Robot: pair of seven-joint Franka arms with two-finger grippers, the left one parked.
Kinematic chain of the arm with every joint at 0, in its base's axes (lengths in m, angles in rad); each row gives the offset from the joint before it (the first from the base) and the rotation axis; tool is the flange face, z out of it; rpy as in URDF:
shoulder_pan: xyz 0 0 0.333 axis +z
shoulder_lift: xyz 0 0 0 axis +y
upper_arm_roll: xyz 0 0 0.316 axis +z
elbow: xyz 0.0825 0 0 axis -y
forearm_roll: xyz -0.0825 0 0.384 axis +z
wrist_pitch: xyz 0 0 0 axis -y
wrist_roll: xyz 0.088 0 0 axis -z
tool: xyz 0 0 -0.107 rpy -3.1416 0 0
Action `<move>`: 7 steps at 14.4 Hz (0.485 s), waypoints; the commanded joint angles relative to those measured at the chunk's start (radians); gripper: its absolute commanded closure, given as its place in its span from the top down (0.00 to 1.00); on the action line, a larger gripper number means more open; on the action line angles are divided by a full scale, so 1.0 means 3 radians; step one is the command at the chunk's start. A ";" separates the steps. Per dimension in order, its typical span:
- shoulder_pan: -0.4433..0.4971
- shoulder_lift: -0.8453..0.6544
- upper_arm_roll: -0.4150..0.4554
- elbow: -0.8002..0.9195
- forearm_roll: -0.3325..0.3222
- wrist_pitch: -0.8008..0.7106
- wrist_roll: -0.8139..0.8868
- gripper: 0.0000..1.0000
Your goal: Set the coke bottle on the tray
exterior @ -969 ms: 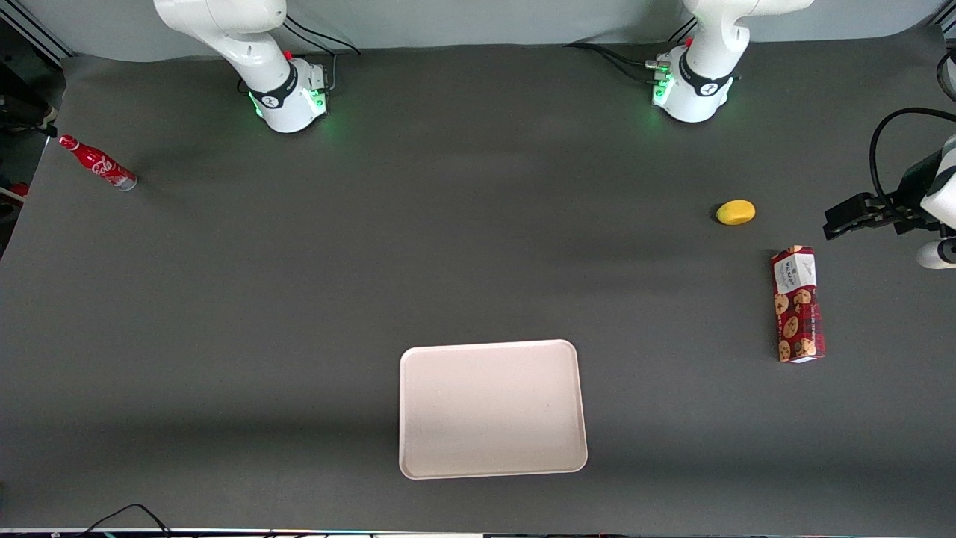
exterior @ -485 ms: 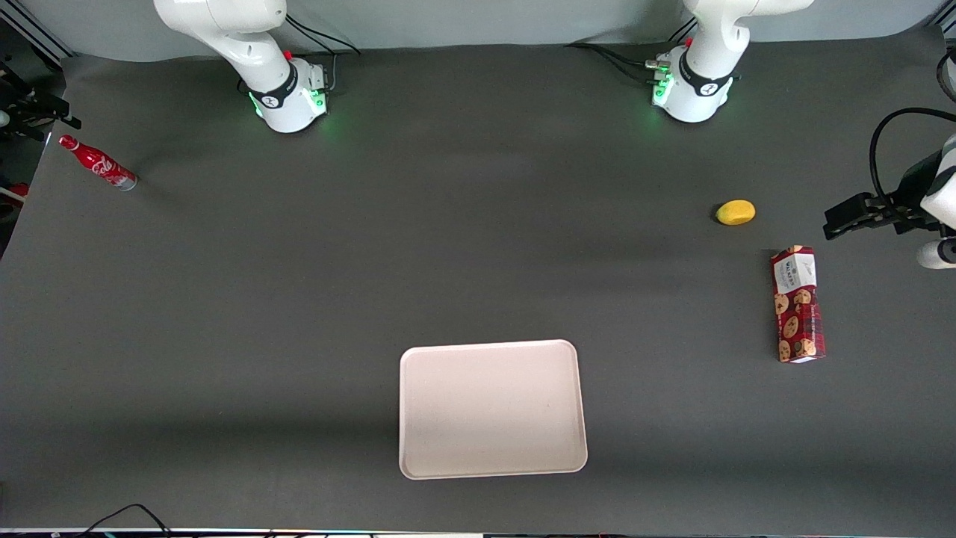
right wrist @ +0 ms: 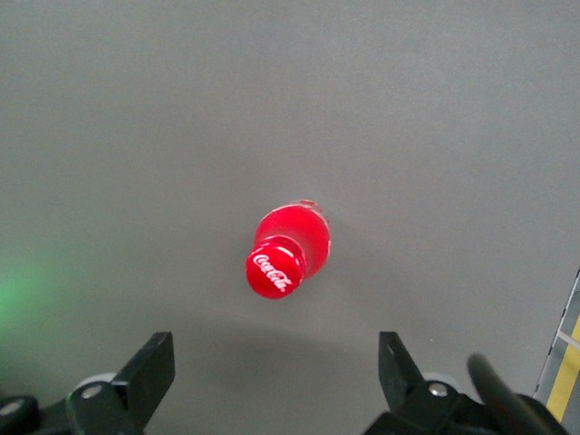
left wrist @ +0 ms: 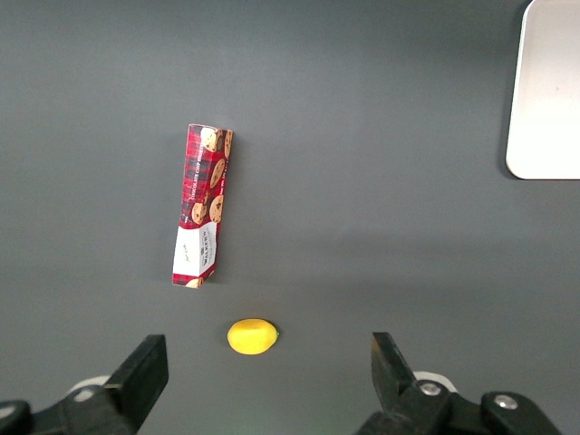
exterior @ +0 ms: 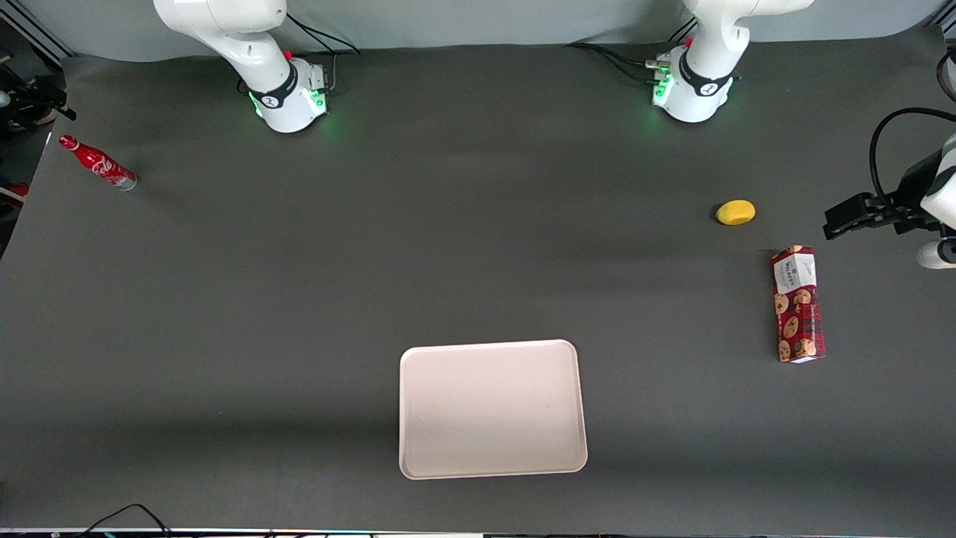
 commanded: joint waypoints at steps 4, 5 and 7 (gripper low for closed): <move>0.0319 -0.0125 -0.0338 -0.0082 0.0089 0.0198 -0.0209 0.97; 0.0319 -0.0125 -0.0344 -0.0107 0.0100 0.0238 -0.0225 0.95; 0.0319 -0.0125 -0.0344 -0.0107 0.0100 0.0244 -0.0230 0.92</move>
